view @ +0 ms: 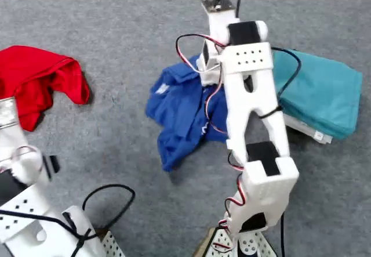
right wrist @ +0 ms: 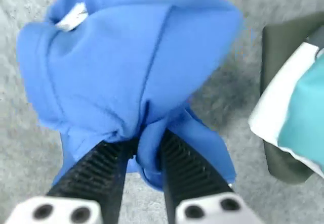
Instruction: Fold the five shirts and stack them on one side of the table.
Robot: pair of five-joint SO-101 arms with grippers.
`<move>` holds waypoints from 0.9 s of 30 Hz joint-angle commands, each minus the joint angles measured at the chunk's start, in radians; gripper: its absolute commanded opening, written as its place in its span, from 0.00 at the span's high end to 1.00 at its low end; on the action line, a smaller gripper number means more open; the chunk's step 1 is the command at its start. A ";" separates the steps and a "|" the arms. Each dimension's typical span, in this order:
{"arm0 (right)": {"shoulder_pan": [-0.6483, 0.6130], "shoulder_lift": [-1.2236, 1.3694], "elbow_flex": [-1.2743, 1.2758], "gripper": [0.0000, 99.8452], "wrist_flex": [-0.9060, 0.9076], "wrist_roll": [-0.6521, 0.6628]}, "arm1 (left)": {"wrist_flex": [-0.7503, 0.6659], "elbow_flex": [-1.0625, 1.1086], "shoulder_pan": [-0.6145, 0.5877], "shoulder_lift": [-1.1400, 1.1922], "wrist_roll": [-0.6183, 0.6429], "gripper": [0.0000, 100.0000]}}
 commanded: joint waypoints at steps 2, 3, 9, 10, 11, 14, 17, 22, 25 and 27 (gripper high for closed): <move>-0.015 -0.076 0.104 1.00 0.017 -0.011 | -0.015 0.023 0.209 -0.004 0.100 0.79; -0.024 -0.076 0.131 1.00 0.015 -0.011 | -0.015 0.028 0.258 -0.002 0.123 0.79; -0.028 -0.082 0.203 1.00 0.003 -0.008 | -0.103 0.018 0.493 0.177 0.249 0.79; -0.027 -0.084 0.205 1.00 0.003 -0.005 | -0.118 0.003 0.520 0.232 0.261 0.79; -0.027 -0.084 0.206 1.00 0.005 -0.005 | -0.130 -0.015 0.545 0.289 0.276 0.79; -0.027 -0.084 0.209 1.00 0.005 -0.005 | -0.132 -0.114 0.626 0.476 0.318 0.79; -0.028 -0.084 0.209 1.00 0.005 -0.008 | -0.129 -0.238 0.707 0.650 0.364 0.79; -0.028 -0.085 0.211 1.00 0.020 -0.009 | -0.137 -0.387 0.893 0.854 0.430 0.79; -0.005 -0.117 0.229 1.00 0.020 -0.005 | -0.144 -0.433 0.994 0.937 0.428 0.82; 0.016 -0.162 0.252 1.00 0.020 -0.002 | -0.190 -0.433 1.048 0.981 0.419 0.89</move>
